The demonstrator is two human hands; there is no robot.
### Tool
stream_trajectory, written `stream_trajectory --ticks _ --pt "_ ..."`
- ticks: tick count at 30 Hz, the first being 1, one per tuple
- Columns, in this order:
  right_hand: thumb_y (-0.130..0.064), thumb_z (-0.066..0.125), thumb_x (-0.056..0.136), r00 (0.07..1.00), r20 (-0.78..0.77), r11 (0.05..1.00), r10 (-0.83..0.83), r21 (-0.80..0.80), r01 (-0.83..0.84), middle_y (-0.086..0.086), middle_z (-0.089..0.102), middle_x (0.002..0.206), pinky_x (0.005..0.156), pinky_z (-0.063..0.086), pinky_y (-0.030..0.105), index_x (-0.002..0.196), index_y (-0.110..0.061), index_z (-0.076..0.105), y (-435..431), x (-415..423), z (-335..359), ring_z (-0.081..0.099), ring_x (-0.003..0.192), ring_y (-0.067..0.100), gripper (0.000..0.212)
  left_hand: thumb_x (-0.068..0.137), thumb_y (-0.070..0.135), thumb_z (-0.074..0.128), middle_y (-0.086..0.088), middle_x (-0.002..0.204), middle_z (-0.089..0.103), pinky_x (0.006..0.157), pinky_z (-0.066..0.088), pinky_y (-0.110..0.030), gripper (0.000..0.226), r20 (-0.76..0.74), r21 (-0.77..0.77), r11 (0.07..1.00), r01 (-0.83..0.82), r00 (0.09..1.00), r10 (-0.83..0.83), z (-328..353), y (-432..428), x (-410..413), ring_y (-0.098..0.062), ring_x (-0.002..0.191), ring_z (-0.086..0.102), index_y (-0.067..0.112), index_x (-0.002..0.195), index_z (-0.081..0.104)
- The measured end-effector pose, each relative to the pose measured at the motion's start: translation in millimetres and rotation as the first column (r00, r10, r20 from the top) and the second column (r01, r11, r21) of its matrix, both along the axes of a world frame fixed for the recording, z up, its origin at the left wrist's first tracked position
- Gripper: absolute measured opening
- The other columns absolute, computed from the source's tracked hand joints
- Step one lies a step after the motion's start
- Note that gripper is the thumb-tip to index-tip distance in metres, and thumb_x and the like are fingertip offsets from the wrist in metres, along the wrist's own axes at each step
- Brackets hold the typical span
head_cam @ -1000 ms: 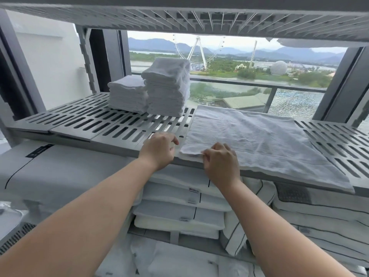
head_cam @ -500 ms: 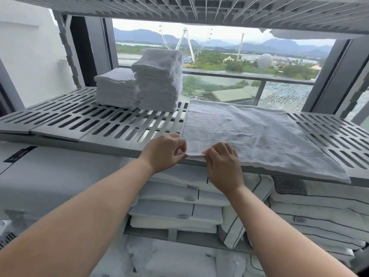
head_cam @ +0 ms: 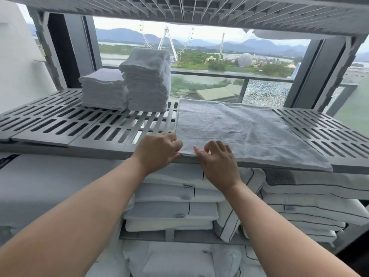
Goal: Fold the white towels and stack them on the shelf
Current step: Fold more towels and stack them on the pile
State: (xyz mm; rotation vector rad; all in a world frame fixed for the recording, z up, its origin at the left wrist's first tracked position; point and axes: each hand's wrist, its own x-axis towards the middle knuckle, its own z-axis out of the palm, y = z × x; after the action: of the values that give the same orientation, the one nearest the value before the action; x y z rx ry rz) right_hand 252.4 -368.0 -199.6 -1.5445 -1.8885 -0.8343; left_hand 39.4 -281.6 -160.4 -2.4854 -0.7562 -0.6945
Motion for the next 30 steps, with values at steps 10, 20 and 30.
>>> stream_trajectory --ticks 10,20,30 --pt "-0.011 0.066 0.089 0.979 -0.203 0.982 -0.022 -0.187 -0.017 0.006 0.059 0.095 0.086 0.051 0.042 0.097 -0.009 0.068 -7 -2 13 0.056 0.097 0.027 0.008 0.097 0.055 0.046 0.01 0.076 0.048 0.055 0.039 -0.026 0.04 0.09 -0.193 0.981 0.01 0.996 0.008 -2 14 9 -0.016 0.066 0.055 0.024 0.071 0.05" --pt "-0.012 0.061 0.09 0.937 -0.345 0.982 -0.051 -0.19 -0.016 -0.001 0.065 0.088 0.086 0.05 0.034 0.093 -0.014 0.074 -11 5 27 0.057 0.091 0.018 0.014 0.092 0.041 0.058 0.003 0.093 0.065 0.079 0.044 -0.034 0.02 0.226 -0.238 0.963 0.128 0.971 -0.073 5 9 58 -0.021 0.09 0.061 0.022 0.091 0.065" --pt "-0.014 0.061 0.083 0.944 -0.242 0.941 -0.225 -0.306 0.146 0.001 0.063 0.105 0.093 0.048 0.035 0.107 -0.017 0.069 -58 96 27 0.055 0.103 0.019 0.025 0.082 0.059 0.066 0.008 0.114 0.062 0.078 0.054 -0.036 0.037 0.116 -0.373 0.891 0.26 0.966 -0.233 5 -23 132 -0.014 0.108 0.056 0.029 0.104 0.064"
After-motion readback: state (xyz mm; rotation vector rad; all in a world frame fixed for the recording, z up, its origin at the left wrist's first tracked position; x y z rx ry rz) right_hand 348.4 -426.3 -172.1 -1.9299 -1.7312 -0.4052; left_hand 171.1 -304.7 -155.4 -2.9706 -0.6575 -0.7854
